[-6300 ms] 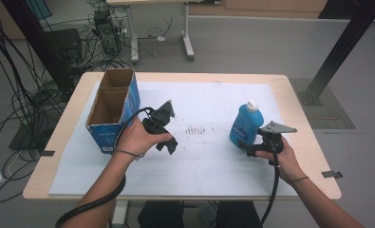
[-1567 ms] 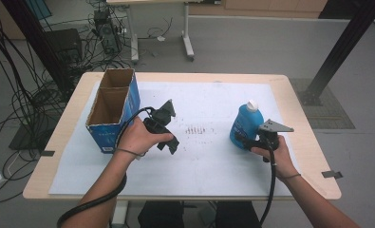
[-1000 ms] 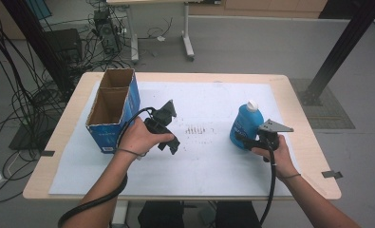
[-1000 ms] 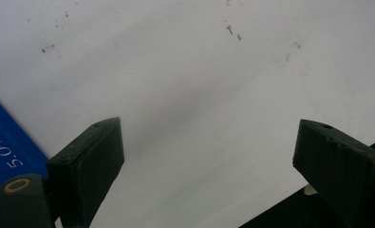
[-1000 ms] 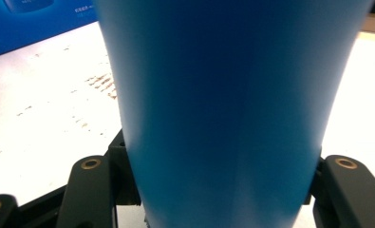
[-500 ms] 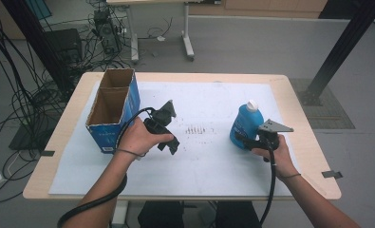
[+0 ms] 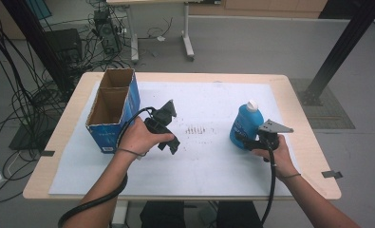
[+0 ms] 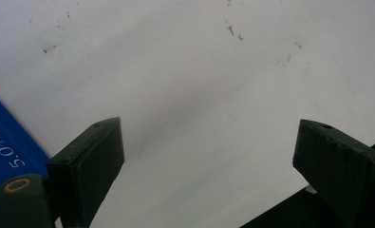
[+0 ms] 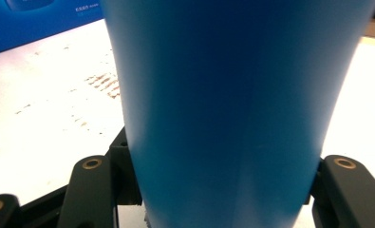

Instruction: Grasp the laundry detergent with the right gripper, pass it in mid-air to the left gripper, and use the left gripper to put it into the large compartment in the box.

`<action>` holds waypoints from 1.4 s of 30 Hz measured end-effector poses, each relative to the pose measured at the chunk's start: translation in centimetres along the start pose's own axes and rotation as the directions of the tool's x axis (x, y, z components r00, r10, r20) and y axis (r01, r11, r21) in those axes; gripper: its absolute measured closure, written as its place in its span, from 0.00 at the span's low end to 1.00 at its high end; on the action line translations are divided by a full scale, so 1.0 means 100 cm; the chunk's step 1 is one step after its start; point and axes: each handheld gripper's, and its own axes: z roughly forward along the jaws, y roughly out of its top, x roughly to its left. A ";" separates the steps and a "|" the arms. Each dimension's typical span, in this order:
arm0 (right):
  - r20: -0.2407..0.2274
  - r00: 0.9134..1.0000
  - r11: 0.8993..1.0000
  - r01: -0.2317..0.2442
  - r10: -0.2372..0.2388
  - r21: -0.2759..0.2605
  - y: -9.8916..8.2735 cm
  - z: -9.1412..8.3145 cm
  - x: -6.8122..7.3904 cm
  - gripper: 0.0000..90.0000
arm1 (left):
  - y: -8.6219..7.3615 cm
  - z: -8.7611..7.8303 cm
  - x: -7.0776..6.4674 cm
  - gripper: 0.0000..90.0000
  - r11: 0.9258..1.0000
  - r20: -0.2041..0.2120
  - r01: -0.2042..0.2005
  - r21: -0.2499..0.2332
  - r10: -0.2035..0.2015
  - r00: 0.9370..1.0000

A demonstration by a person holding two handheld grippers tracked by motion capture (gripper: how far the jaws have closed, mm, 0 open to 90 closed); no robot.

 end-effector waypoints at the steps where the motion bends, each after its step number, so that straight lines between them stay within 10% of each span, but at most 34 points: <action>1: 0.001 1.000 1.000 -0.001 0.001 -0.001 0.000 0.000 0.000 0.45 | 0.000 0.000 0.000 0.11 1.000 0.000 0.005 -0.004 -0.005 1.000; 42: 0.002 1.000 1.000 -0.001 0.001 -0.009 -0.001 0.000 0.000 0.45 | -0.003 -0.011 -0.001 0.11 1.000 -0.008 0.003 -0.023 -0.003 1.000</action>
